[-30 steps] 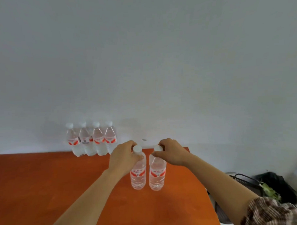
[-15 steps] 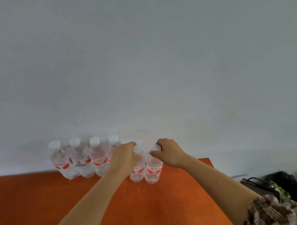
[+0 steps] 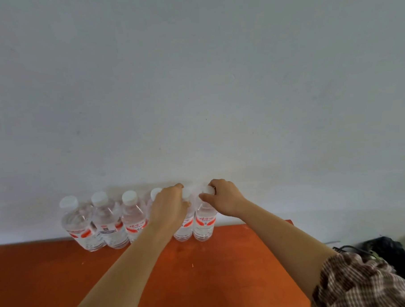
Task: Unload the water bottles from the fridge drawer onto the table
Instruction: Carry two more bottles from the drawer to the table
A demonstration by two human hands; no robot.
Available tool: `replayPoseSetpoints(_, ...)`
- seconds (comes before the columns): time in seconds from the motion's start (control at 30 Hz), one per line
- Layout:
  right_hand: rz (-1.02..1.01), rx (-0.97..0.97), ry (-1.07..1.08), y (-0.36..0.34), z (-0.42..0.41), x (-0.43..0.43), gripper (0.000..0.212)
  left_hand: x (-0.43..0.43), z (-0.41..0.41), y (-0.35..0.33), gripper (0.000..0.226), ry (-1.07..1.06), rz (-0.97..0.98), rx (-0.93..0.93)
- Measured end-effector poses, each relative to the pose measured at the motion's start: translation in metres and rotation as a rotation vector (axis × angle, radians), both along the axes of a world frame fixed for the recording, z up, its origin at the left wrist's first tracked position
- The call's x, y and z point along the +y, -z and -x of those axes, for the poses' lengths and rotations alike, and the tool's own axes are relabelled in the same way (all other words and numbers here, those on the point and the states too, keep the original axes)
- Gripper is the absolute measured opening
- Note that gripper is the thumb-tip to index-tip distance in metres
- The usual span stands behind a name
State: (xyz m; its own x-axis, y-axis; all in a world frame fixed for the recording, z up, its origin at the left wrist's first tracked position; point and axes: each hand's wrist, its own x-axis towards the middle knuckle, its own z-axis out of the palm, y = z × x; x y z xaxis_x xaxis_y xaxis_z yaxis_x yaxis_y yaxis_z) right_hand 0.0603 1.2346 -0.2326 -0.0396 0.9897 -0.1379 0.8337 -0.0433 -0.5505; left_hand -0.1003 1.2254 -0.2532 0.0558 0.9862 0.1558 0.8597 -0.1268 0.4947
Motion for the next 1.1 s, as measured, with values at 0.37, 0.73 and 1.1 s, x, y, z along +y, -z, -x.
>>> replayPoseSetpoints(0.37,0.027,-0.053,-0.015,0.005,-0.006,-0.012,0.048,-0.005,-0.006,-0.006,0.025,0.016,0.020,0.128)
replayPoseSetpoints(0.73,0.015,0.003,0.057,-0.005,-0.035,-0.072,0.061,-0.049,-0.039,-0.027,0.045,0.115,-0.111,0.138)
replayPoseSetpoints(1.1,-0.068,-0.248,0.303,-0.035,-0.170,-0.246,0.058,-0.163,-0.185,-0.046,0.042,0.378,-0.026,0.075)
